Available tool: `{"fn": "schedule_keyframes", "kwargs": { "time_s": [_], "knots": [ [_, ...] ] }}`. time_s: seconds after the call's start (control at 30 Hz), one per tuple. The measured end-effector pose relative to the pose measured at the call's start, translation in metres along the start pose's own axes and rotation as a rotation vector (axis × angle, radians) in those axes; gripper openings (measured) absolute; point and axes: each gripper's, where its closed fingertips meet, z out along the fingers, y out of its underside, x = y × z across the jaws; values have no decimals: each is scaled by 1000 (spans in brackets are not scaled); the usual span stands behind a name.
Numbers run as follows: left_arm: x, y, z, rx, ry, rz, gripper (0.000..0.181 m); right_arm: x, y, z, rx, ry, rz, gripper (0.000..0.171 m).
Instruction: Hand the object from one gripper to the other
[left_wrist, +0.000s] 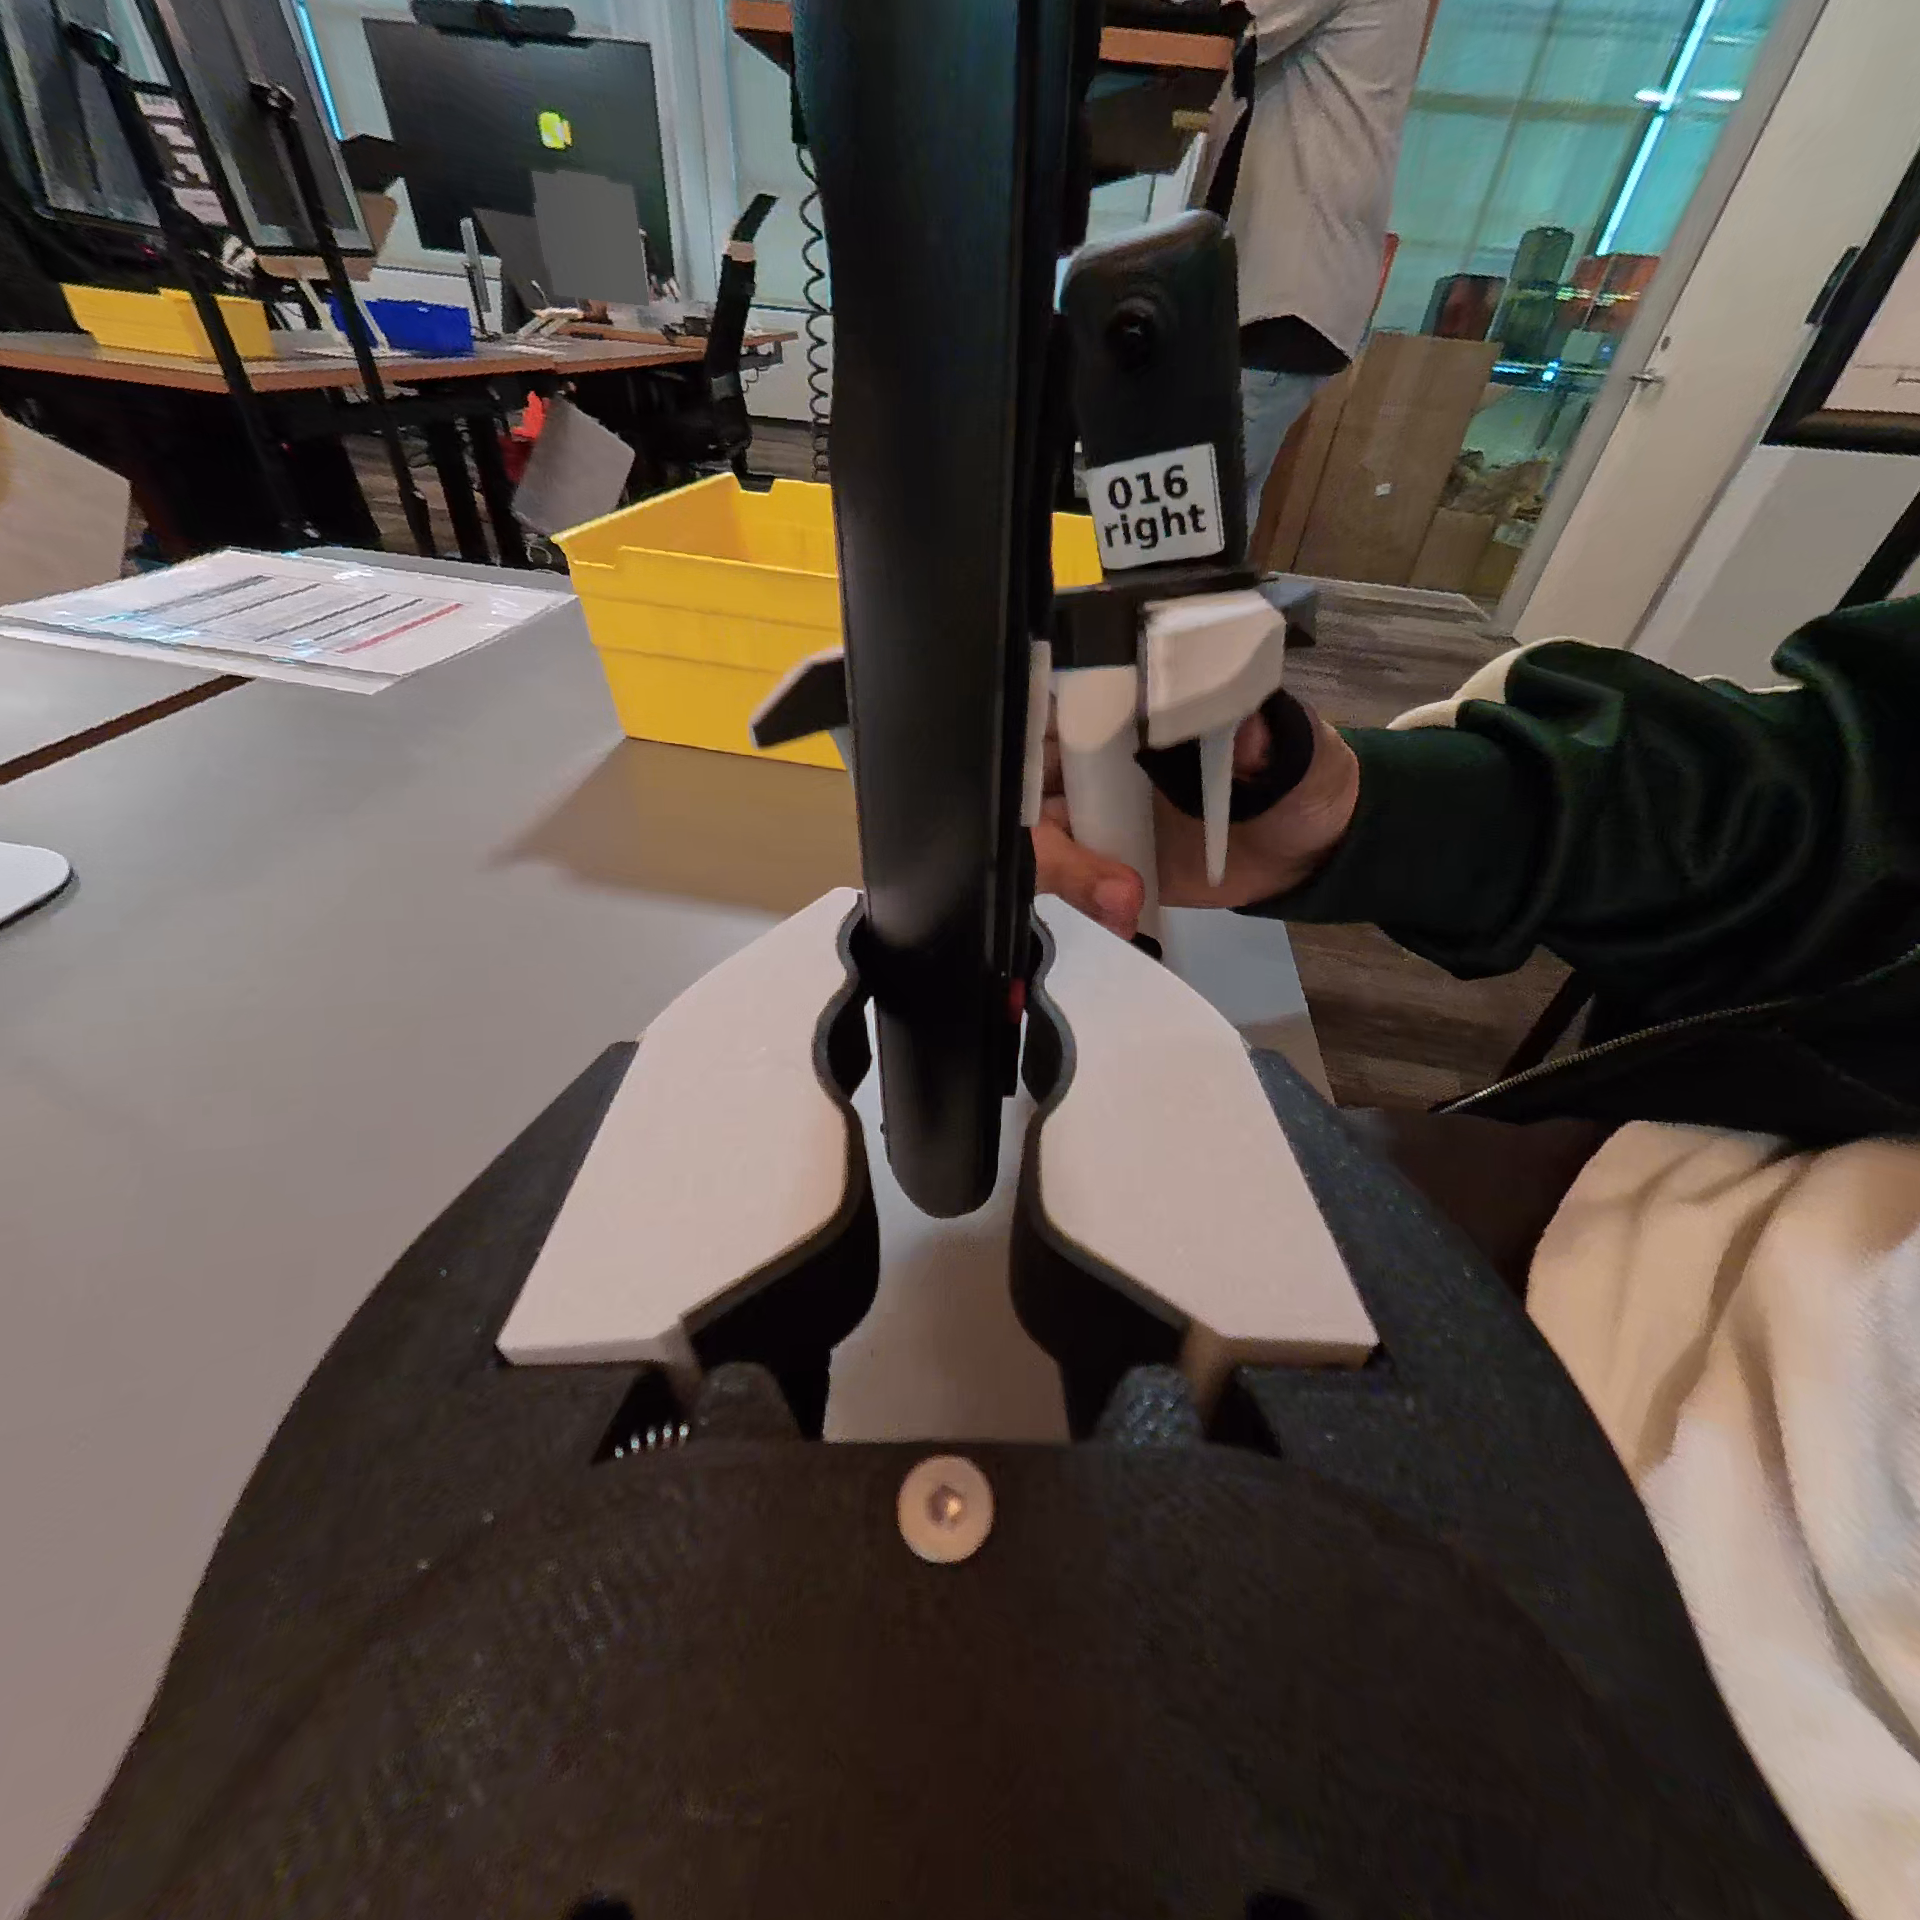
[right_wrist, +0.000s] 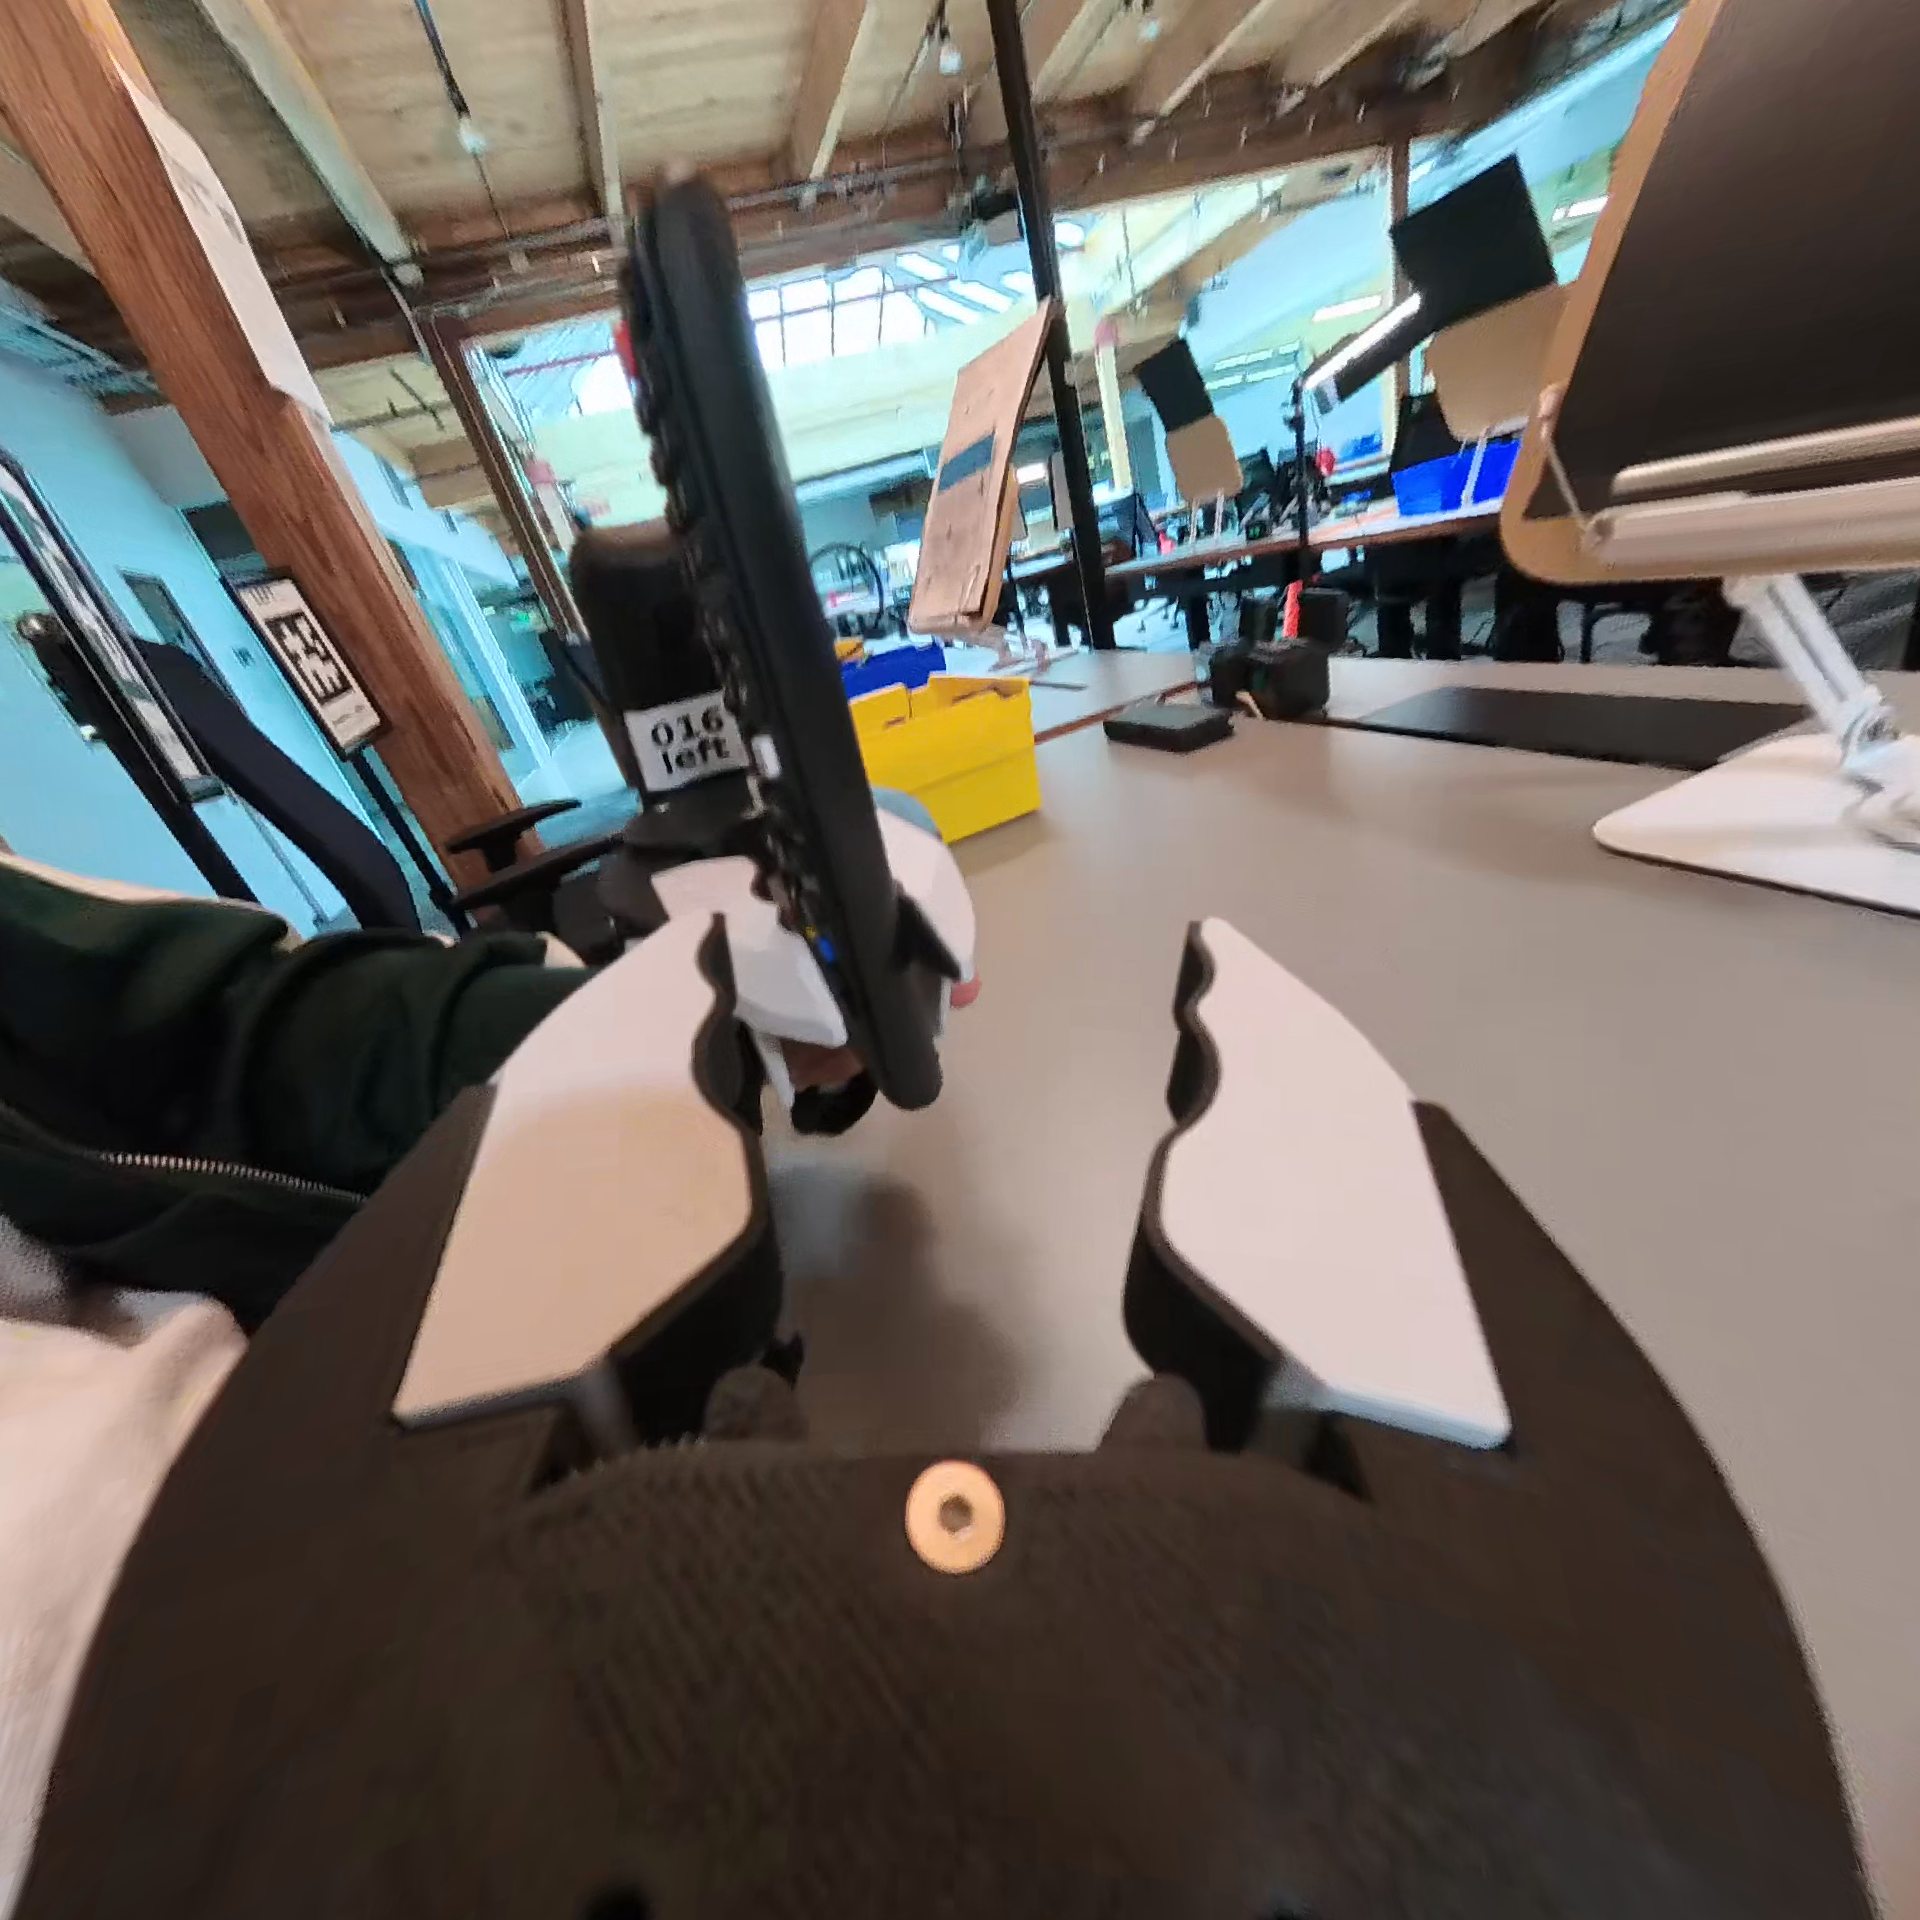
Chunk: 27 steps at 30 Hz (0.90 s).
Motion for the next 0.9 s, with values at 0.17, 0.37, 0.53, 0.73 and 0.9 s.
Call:
{"fn": "schedule_keyframes", "kwargs": {
  "time_s": [0.17, 0.37, 0.53, 0.73, 0.9],
  "knots": [
    [-1, -5, 4, 28, 17, -17, 25, -5, 6, -6, -40, 22, -86, 73],
    [1, -4, 3, 22, 24, -17, 24, -8, 2, -8, -19, 7, -147, 50],
    [9, 0, 8, 16, 89, -58, 24, -20, -5, 2, 2, -30, -247, 53],
    [14, 5, 11, -6, 111, -58, 24, -40, -23, 38, 30, -184, -301, 52],
    [14, 14, 16, -32, 130, -80, 25, -38, -11, 46, -30, -239, -178, 26]
  ]
}}
